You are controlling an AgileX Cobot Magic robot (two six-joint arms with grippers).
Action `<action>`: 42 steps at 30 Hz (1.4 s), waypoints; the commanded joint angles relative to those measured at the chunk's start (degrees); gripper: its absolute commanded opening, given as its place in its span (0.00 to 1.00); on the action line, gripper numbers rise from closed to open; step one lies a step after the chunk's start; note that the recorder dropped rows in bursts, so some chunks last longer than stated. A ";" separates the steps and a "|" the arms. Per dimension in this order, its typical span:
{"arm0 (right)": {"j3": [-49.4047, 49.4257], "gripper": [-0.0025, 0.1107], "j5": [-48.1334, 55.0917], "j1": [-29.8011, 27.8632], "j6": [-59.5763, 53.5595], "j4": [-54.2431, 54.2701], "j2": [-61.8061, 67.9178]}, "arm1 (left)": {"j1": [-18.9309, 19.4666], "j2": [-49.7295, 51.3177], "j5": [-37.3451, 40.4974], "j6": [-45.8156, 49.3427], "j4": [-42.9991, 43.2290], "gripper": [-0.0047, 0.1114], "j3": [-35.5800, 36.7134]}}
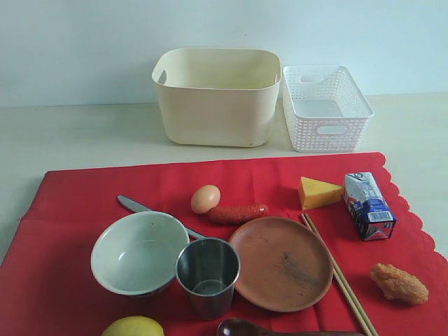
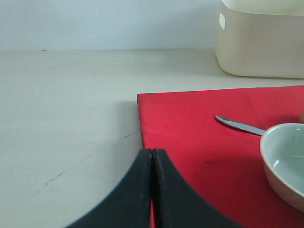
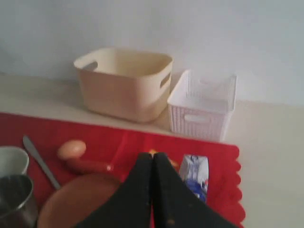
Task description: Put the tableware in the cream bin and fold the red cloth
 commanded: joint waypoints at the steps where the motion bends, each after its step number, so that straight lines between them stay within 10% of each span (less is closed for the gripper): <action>1: -0.55 0.02 1.00 -0.40 -0.53 -2.19 12.31 | 0.14 -0.34 -0.55 -0.13 -0.23 0.04 0.12; 6: -2.22 0.15 0.72 -0.40 -0.72 -4.94 28.78 | 0.14 -0.34 -0.55 -0.13 -0.23 0.04 0.12; 16: -12.59 0.73 -1.13 -0.40 -0.72 -9.45 54.72 | 0.14 -0.34 -0.55 -0.13 -0.23 0.04 0.12; 42: -37.13 0.74 -1.02 -0.40 17.52 -23.65 95.07 | 0.14 -0.34 -0.55 -0.13 -0.23 0.04 0.12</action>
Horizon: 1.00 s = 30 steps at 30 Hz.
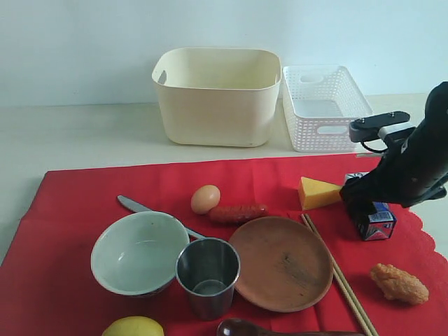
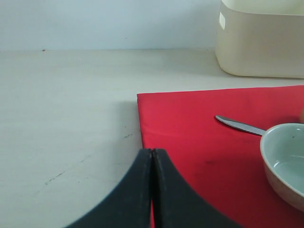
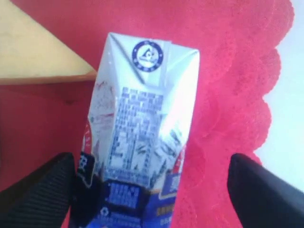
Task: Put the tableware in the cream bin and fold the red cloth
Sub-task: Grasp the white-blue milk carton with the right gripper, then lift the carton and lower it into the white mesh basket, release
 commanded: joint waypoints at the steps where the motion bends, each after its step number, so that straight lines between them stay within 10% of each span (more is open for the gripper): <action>1: -2.42 0.73 -0.46 -0.30 1.50 -0.43 3.59 | 0.14 -0.34 -0.55 -0.13 -0.23 0.04 0.12; 12: -3.20 0.04 0.98 -0.30 3.29 0.00 5.40 | 0.14 -0.34 -0.55 -0.13 -0.23 0.04 0.12; 30: -3.23 0.02 4.80 -0.30 4.68 0.00 -14.46 | 0.14 -0.34 -0.55 -0.13 -0.23 0.04 0.12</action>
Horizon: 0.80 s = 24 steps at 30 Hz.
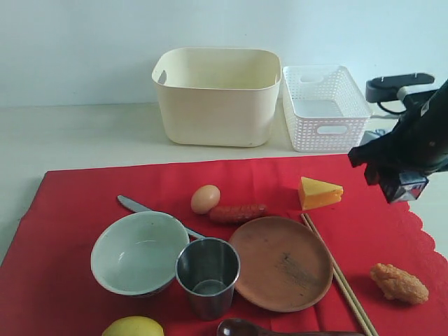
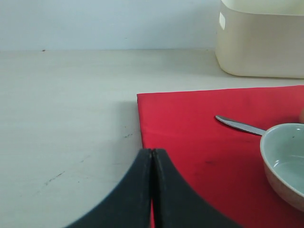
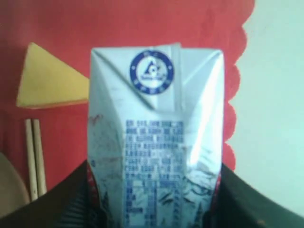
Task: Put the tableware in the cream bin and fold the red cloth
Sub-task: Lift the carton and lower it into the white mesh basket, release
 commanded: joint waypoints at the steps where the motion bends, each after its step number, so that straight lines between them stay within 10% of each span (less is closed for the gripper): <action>1: -0.34 0.02 -3.49 -0.30 -0.30 0.00 -5.79 | 0.14 -0.34 -0.55 -0.13 -0.23 0.04 0.12; 24: -35.89 0.02 -1.92 -0.30 -5.34 0.00 20.50 | 0.14 -0.34 -0.55 -0.13 -0.23 0.04 0.12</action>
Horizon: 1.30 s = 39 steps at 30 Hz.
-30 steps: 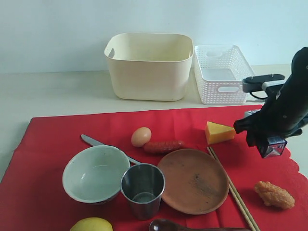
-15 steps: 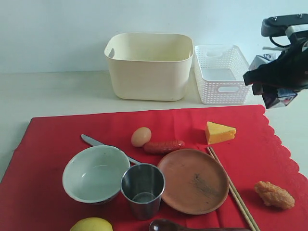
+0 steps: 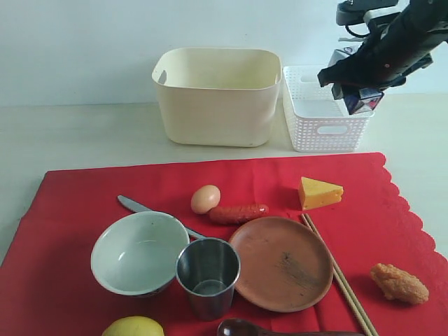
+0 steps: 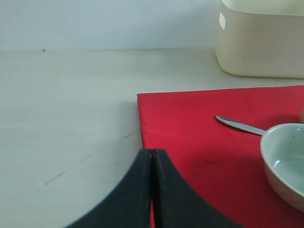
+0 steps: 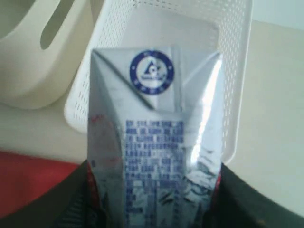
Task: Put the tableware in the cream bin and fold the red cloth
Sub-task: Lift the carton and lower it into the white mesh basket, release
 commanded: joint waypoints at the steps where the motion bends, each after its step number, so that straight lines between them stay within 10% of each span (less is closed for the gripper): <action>1: -8.91 0.02 0.99 -0.30 -0.73 0.00 6.08 | 0.14 -0.34 -0.55 -0.13 -0.23 0.04 0.12; 19: -47.79 0.02 17.68 -1.06 -1.47 1.63 34.76 | 0.14 -0.34 -0.55 -0.13 -0.23 0.04 0.12; 39: -51.51 0.16 21.39 -1.06 -1.56 8.84 39.25 | 0.14 -0.34 -0.55 -0.13 -0.23 0.04 0.12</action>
